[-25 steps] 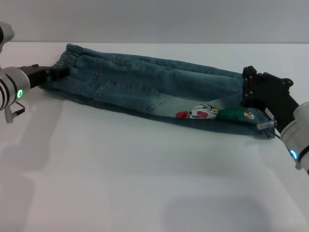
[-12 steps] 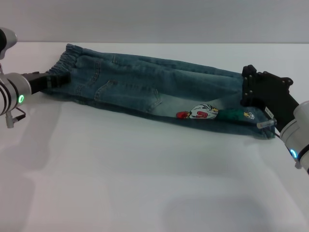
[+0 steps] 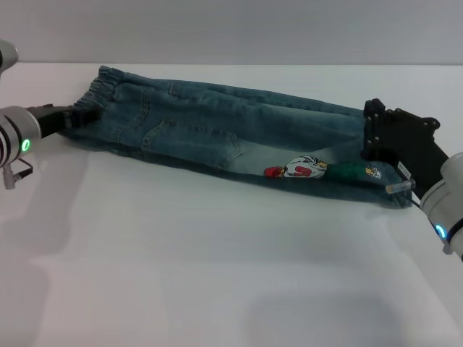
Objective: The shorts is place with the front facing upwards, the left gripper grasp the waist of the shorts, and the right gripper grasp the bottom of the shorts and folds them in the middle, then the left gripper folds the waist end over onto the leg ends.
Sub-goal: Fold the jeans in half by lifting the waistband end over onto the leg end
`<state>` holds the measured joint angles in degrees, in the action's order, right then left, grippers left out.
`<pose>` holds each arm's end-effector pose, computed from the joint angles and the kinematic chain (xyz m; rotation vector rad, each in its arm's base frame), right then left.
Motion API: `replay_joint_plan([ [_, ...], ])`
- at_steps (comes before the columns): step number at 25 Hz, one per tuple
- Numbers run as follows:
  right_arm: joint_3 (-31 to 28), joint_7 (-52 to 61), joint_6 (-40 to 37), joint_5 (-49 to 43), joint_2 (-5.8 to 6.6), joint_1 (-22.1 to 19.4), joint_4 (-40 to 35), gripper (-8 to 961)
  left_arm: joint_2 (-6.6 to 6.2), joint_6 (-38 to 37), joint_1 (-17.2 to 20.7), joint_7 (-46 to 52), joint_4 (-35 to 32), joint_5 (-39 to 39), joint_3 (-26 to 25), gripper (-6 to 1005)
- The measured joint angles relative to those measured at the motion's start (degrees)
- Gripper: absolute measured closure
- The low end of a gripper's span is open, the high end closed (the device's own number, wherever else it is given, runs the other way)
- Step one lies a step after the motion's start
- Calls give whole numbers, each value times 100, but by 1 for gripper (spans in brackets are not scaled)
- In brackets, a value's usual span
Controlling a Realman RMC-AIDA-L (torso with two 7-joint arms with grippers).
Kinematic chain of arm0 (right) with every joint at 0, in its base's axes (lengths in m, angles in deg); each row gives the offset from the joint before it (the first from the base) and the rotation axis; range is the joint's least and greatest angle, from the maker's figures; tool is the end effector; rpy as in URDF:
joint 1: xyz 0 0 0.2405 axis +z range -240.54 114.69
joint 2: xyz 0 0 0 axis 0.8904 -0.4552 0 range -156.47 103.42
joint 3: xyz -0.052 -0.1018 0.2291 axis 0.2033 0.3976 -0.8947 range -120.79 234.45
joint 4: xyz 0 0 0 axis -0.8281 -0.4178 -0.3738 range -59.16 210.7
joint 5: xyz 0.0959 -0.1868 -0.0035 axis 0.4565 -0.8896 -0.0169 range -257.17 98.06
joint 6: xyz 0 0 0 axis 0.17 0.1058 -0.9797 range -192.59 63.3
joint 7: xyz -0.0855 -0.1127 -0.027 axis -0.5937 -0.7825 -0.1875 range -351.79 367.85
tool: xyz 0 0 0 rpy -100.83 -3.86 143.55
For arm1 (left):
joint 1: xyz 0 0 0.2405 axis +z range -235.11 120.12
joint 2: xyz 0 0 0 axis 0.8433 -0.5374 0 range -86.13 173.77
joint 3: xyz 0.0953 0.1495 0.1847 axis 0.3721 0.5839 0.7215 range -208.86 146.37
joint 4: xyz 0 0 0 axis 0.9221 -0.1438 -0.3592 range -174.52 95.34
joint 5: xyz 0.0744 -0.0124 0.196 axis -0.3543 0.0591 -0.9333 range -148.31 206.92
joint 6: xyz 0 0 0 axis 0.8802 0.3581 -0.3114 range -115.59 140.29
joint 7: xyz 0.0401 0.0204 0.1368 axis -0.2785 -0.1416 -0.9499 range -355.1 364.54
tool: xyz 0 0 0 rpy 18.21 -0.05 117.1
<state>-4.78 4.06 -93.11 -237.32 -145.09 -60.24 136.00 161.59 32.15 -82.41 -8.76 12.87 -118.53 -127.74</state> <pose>0.2463 0.3090 -0.0507 -1.8296 0.5860 0.6310 -0.2963 0.4134 0.0100 -1.7571 -1.0951 -0.1882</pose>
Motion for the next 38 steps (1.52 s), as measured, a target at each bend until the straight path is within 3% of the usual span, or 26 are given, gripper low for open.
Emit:
replay_joint_plan([
  [32, -9, -12, 9, -88, 18, -63, 191, 953, 19, 278, -315, -1, -402, -52, 13, 149],
  [38, -21, -26, 9, -94, 17, -99, 234, 953, 16, 390, -425, -7, -537, -81, 109, 265],
])
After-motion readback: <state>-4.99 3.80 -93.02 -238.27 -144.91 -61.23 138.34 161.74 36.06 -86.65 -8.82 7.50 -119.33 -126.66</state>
